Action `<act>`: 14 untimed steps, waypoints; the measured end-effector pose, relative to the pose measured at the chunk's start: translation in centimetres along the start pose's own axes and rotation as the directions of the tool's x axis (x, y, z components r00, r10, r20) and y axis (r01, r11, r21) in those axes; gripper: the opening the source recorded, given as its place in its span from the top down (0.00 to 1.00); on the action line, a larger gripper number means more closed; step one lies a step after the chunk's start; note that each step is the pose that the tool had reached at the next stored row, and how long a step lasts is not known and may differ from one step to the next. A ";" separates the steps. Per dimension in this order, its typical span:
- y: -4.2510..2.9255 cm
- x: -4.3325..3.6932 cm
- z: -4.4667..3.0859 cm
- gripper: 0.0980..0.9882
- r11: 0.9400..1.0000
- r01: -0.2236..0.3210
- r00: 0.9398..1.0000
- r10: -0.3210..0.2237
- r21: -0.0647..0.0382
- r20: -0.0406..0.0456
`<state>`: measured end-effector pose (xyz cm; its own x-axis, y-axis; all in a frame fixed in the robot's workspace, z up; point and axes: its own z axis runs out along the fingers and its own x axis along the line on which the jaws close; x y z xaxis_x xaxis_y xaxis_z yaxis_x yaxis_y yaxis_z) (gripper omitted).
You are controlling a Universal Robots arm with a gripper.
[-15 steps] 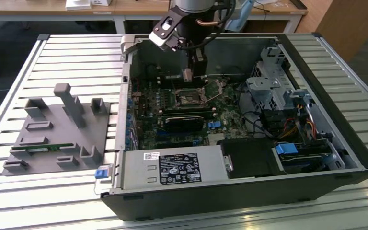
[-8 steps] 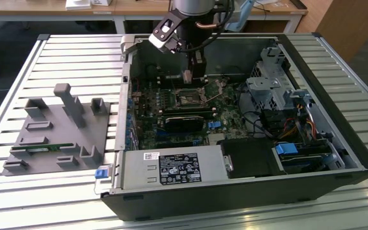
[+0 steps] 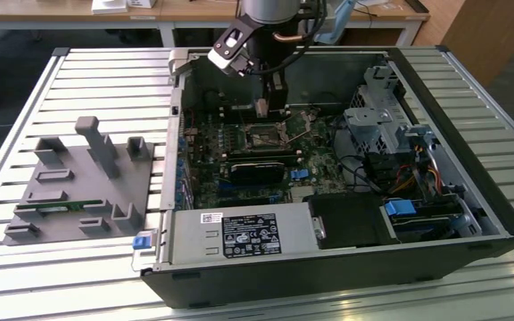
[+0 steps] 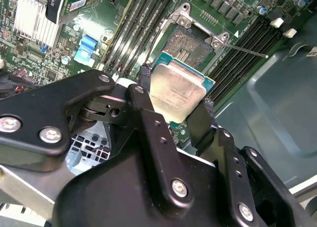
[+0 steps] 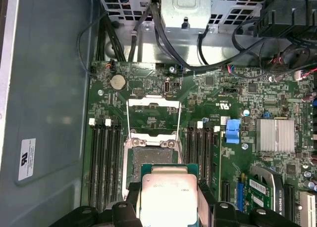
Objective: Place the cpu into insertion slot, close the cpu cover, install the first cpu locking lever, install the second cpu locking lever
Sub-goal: 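Place the cpu into insertion slot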
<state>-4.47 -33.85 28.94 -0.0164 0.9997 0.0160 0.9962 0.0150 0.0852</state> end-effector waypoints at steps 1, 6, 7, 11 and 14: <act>0.00 0.00 0.03 0.51 1.000 0.000 1.000 0.000 0.000 0.000; -0.02 0.00 0.21 0.51 1.000 0.000 1.000 0.000 0.000 0.000; -0.02 0.00 0.25 0.51 1.000 0.000 1.000 0.000 0.000 0.000; -0.03 -0.01 0.39 0.51 1.000 0.000 1.000 0.000 0.000 0.000; -0.04 -0.01 0.49 0.51 1.000 0.000 1.000 0.000 0.000 0.000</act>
<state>-4.47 -33.85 28.45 -0.0165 0.9997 0.0160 0.9962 0.0150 0.0853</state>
